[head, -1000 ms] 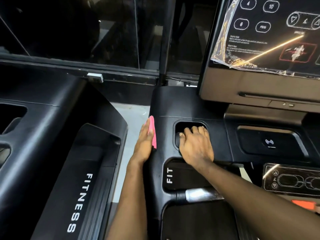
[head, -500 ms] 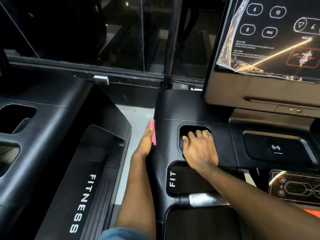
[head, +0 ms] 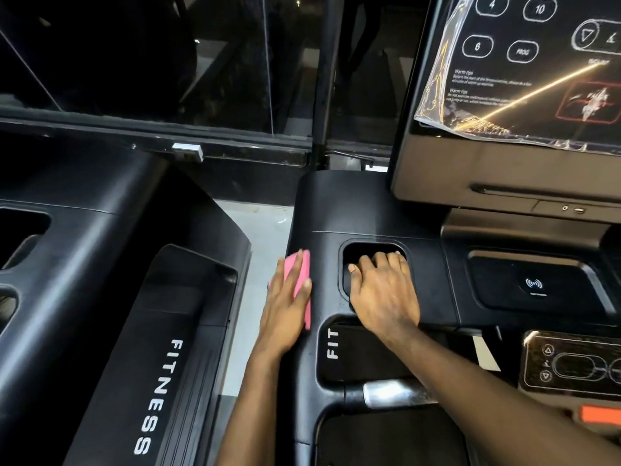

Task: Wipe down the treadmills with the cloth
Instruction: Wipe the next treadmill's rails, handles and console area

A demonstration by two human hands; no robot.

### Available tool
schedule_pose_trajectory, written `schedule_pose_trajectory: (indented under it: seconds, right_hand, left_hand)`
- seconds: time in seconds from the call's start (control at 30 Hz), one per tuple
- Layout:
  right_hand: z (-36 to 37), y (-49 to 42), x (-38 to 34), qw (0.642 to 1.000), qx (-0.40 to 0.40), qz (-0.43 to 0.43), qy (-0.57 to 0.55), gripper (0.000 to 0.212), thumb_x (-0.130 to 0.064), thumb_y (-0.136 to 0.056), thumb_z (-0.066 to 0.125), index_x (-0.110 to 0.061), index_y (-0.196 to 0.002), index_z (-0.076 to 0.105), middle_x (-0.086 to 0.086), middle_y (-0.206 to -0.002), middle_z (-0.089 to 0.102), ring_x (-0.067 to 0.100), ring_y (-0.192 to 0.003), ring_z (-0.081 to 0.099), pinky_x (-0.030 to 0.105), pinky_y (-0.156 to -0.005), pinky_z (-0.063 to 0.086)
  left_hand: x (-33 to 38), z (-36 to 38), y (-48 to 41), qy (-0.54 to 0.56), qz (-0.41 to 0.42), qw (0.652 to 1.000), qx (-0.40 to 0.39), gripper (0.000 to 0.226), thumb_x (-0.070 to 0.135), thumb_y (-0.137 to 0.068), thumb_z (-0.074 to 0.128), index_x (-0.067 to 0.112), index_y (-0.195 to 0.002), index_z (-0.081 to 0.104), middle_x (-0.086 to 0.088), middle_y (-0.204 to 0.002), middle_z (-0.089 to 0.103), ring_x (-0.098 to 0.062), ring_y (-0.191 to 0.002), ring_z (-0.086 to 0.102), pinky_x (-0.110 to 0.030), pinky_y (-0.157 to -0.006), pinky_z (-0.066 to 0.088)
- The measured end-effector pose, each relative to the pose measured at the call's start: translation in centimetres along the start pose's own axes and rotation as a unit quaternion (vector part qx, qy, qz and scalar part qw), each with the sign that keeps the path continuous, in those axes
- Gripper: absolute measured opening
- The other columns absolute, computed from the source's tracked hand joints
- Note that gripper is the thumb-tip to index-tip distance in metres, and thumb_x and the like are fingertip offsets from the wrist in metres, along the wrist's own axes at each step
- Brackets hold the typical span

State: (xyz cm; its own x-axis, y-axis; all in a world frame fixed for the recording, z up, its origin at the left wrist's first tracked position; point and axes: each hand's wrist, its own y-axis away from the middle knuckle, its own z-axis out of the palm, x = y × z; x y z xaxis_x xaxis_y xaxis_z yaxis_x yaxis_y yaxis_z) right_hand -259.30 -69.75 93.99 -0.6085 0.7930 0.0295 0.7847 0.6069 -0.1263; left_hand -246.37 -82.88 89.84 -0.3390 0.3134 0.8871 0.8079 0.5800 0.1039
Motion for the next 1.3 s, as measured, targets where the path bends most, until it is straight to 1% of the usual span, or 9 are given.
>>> schedule_pose_trajectory:
  seconds: [0.13,0.27,0.47,0.57,0.67,0.83,1.0,1.1,1.3]
  right_hand:
    - [0.1,-0.2,0.1,1.0,-0.01,0.003,-0.007,0.045,-0.039,-0.099,0.03,-0.016,-0.099,0.068,0.011,-0.101,0.066,0.031,-0.103,0.054,0.046,-0.104,0.038]
    - [0.0,-0.2,0.0,0.999,-0.005,0.018,-0.029,0.042,-0.038,-0.098,0.031,-0.016,-0.097,0.067,0.011,-0.1,0.066,0.031,-0.102,0.053,0.045,-0.102,0.039]
    - [-0.5,0.0,-0.1,0.999,-0.01,0.024,-0.03,0.042,-0.035,-0.098,0.03,-0.015,-0.101,0.067,0.01,-0.102,0.065,0.03,-0.104,0.054,0.043,-0.103,0.038]
    - [-0.5,0.0,-0.1,1.0,-0.02,0.005,-0.021,0.046,-0.036,-0.1,0.024,-0.017,-0.103,0.066,0.008,-0.102,0.065,0.028,-0.104,0.054,0.043,-0.108,0.038]
    - [-0.3,-0.2,0.0,1.0,-0.024,0.0,-0.02,0.045,-0.035,-0.1,0.026,-0.016,-0.102,0.067,0.009,-0.101,0.065,0.029,-0.104,0.054,0.045,-0.109,0.037]
    - [-0.3,-0.4,0.1,0.999,-0.036,0.006,-0.018,0.045,-0.037,-0.1,0.028,-0.015,-0.106,0.067,0.01,-0.105,0.065,0.03,-0.106,0.053,0.045,-0.109,0.036]
    - [-0.3,-0.5,0.1,0.999,-0.034,0.012,-0.024,0.039,-0.037,-0.1,0.034,-0.016,-0.103,0.067,0.009,-0.104,0.064,0.028,-0.105,0.053,0.044,-0.109,0.037]
    - [-0.3,-0.4,0.1,0.999,-0.027,0.018,-0.025,0.036,-0.036,-0.1,0.037,-0.016,-0.102,0.067,0.01,-0.102,0.064,0.029,-0.104,0.053,0.044,-0.108,0.036]
    - [-0.3,-0.4,0.0,0.999,-0.029,0.016,-0.018,0.039,-0.036,-0.099,0.036,-0.014,-0.103,0.068,0.011,-0.102,0.064,0.031,-0.106,0.052,0.047,-0.114,0.035]
  left_hand:
    - [2.9,0.8,-10.3,-0.147,0.022,0.989,-0.003,0.047,0.062,-0.102,0.023,0.069,-0.146,0.01,0.013,-0.169,-0.005,-0.023,-0.156,-0.006,-0.057,-0.124,0.005]
    - [5.6,1.5,-13.6,-0.202,0.0,0.979,-0.028,0.047,0.057,-0.104,0.022,0.065,-0.149,0.011,0.014,-0.168,-0.009,-0.029,-0.155,-0.006,-0.067,-0.119,0.011]
    - [3.4,1.7,-1.0,-0.217,0.043,0.975,-0.024,0.046,0.064,-0.102,0.01,0.068,-0.147,0.003,0.023,-0.165,-0.016,-0.022,-0.155,-0.013,-0.061,-0.122,0.013]
    - [3.2,2.1,3.2,-0.251,0.018,0.968,-0.001,0.046,0.063,-0.101,0.005,0.069,-0.146,-0.002,0.023,-0.164,-0.02,-0.021,-0.155,-0.015,-0.06,-0.121,0.019]
    - [3.8,2.5,-0.6,-0.24,-0.011,0.971,-0.003,0.047,0.062,-0.101,0.009,0.069,-0.146,-0.002,0.02,-0.165,-0.019,-0.023,-0.155,-0.014,-0.064,-0.12,0.017]
    - [5.4,2.2,-14.2,-0.203,-0.015,0.979,0.006,0.046,0.058,-0.104,0.016,0.066,-0.149,0.009,0.015,-0.168,-0.011,-0.03,-0.155,-0.007,-0.069,-0.118,0.013]
    - [8.2,1.8,-23.7,-0.207,-0.027,0.977,-0.04,0.046,0.054,-0.105,0.02,0.061,-0.151,0.019,0.013,-0.169,-0.006,-0.033,-0.155,-0.006,-0.07,-0.117,0.007]
    - [8.3,2.0,-22.6,-0.228,-0.01,0.973,-0.041,0.046,0.053,-0.105,0.023,0.058,-0.151,0.023,0.013,-0.169,-0.005,-0.03,-0.155,-0.006,-0.068,-0.118,0.005]
    - [5.4,3.1,-11.4,-0.254,0.046,0.966,-0.009,0.047,0.056,-0.104,0.025,0.062,-0.15,0.018,0.022,-0.166,-0.009,-0.024,-0.155,-0.009,-0.065,-0.119,0.002]
